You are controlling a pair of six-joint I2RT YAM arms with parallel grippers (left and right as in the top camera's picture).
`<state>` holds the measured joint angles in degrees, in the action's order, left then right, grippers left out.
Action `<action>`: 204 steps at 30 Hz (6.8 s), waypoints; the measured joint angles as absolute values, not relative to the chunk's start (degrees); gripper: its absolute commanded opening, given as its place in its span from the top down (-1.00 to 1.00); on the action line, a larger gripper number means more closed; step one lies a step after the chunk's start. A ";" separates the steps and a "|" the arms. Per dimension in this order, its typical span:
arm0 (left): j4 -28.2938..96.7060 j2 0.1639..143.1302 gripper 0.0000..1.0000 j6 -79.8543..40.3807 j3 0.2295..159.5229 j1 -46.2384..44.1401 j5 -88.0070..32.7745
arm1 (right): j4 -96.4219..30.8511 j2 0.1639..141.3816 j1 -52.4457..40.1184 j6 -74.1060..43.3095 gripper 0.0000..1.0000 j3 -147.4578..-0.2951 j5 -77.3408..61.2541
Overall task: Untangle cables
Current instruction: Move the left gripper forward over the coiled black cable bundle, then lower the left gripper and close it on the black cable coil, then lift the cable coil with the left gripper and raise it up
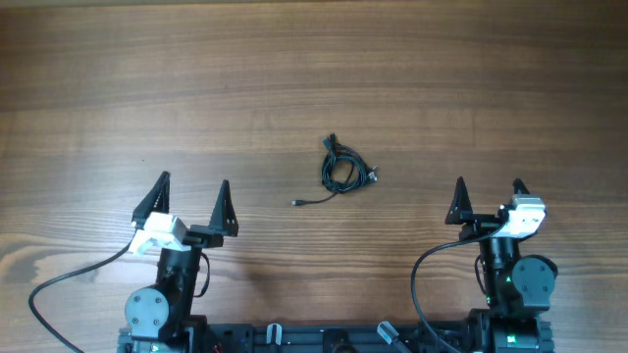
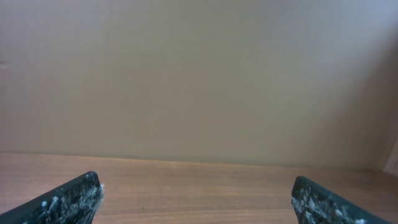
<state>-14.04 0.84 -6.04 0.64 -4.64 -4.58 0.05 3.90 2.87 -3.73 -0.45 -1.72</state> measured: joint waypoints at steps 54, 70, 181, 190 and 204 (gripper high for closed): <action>-12.05 63.42 -1.00 -10.85 25.36 -4.49 -36.16 | 0.05 4.01 2.87 -3.73 -0.99 -0.45 -1.74; -13.34 69.12 -1.00 -16.78 26.98 -4.78 -35.86 | 0.05 4.03 2.87 -3.73 -1.00 -0.45 -1.72; 33.71 84.44 0.92 9.82 58.50 -32.60 15.42 | 0.05 4.03 2.87 -3.73 -1.00 -0.45 -1.72; 36.80 83.13 -1.00 10.02 58.48 -32.60 5.82 | 0.05 4.03 2.87 -3.73 -1.00 -0.45 -1.72; 38.44 83.13 -1.00 -15.20 58.48 -32.60 4.32 | 0.05 4.03 2.87 -3.73 -1.00 -0.45 -1.74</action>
